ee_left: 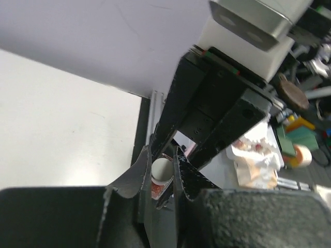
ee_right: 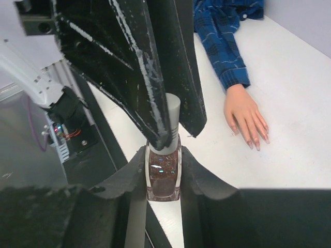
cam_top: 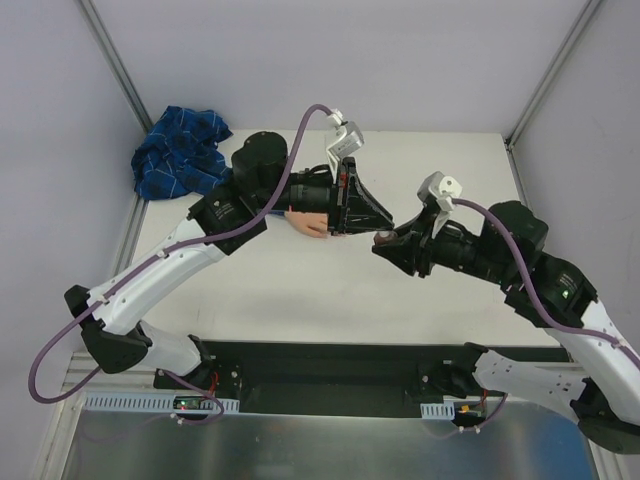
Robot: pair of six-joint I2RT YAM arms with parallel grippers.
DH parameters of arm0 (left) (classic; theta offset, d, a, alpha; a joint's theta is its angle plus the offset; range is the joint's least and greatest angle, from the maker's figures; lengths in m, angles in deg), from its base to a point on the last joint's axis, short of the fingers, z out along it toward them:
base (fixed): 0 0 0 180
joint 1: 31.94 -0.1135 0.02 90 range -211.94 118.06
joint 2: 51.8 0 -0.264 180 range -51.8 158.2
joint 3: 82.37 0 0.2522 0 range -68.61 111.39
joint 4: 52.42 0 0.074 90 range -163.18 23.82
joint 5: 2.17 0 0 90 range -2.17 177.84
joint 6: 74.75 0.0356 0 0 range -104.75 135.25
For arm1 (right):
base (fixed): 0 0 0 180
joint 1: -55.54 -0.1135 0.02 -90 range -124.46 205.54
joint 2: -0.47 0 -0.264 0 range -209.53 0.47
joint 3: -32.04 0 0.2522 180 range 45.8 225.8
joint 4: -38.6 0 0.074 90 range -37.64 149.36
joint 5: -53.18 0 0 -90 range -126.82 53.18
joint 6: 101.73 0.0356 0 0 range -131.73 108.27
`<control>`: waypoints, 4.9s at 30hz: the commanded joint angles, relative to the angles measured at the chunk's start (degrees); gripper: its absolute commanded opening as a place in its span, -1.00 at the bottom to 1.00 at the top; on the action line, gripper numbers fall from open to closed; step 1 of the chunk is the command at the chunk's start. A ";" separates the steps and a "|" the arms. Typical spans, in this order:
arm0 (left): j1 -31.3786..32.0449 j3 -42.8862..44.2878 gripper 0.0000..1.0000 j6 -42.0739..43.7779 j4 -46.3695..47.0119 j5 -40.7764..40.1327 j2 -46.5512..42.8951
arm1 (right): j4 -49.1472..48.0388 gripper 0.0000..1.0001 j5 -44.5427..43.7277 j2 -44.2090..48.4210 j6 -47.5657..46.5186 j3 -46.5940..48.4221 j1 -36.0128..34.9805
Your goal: Paint the nails
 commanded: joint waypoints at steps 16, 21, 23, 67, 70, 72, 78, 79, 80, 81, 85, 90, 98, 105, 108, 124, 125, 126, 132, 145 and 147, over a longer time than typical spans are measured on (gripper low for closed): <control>0.58 -10.11 -0.54 1.67 23.33 33.33 -9.86 | -14.95 -1.00 51.03 3.47 7.99 -2.55 4.38; -1.44 -6.75 0.51 1.77 14.70 25.42 -10.12 | -3.88 -1.00 43.83 1.62 1.38 1.05 4.38; -2.32 -5.17 0.91 1.86 9.96 18.61 -10.30 | -1.41 -1.00 36.98 1.35 -0.29 2.20 4.21; -1.80 -8.60 -1.00 -25.56 46.35 35.35 -1.16 | -18.89 -1.00 38.03 7.14 8.77 -6.76 -3.27; -2.23 -5.53 -0.22 -20.83 34.27 33.16 -0.63 | -15.38 -1.00 33.27 7.95 6.13 -6.25 -3.00; -2.50 -3.68 0.17 -16.00 28.26 31.13 -1.24 | -11.97 -1.00 30.99 7.59 4.81 -4.67 -3.00; -2.68 -0.69 0.82 -3.07 7.84 17.78 -5.11 | -4.39 -1.00 21.15 5.92 -0.82 -1.76 -3.09; -2.68 -0.69 0.79 -2.28 4.44 15.33 -5.46 | -4.30 -1.00 20.09 5.75 -1.00 -1.76 -3.09; -2.68 -0.51 0.73 -1.92 3.54 14.43 -5.46 | -4.21 -1.00 18.17 5.66 -1.35 -1.58 -3.09; -2.59 -0.51 0.69 -1.66 3.01 13.90 -5.38 | -4.21 -0.99 17.36 5.57 -1.44 -1.58 -3.00; -2.50 -0.34 0.45 0.18 0.28 12.32 -5.02 | -4.21 -1.00 13.14 4.96 -1.44 -1.23 -3.09; 0.30 2.30 0.27 5.54 -6.82 7.49 -4.06 | -4.47 -1.00 9.01 4.34 -1.00 -0.62 -3.00; 2.42 3.44 -0.17 10.74 -10.70 2.82 -3.97 | -4.83 -0.99 5.85 3.90 -0.39 -0.18 -3.09; 2.95 4.32 -0.48 11.53 -11.32 1.59 -3.97 | -5.44 -1.00 7.51 2.67 -0.03 0.18 -3.00; 3.04 4.32 -0.72 11.70 -11.24 -0.78 -4.41 | -5.27 -1.00 7.60 2.14 -0.03 0.09 -3.18; 2.86 2.22 -1.00 16.18 -22.19 -20.33 -8.09 | -1.75 0.59 -10.46 4.95 1.28 -2.62 -3.09; 2.69 1.26 -1.00 16.45 -23.27 -22.82 -8.62 | -1.58 0.63 -13.64 6.61 1.81 -3.42 -3.09; 2.51 -1.80 -1.00 16.45 -24.23 -24.84 -9.32 | -1.58 0.71 -16.02 7.58 2.16 -4.21 -3.09; 0.14 -21.54 -1.00 12.16 -26.44 -50.22 -17.67 | 0.53 0.79 -25.00 12.42 3.22 -8.43 -3.09; -12.96 -53.33 -1.00 -17.02 -21.61 -72.93 -30.25 | -0.52 0.79 -20.44 12.51 7.34 -13.27 -3.00; -13.13 -54.38 -1.00 -20.35 -21.69 -74.08 -28.33 | -0.52 0.79 -20.17 12.25 7.61 -13.45 -3.09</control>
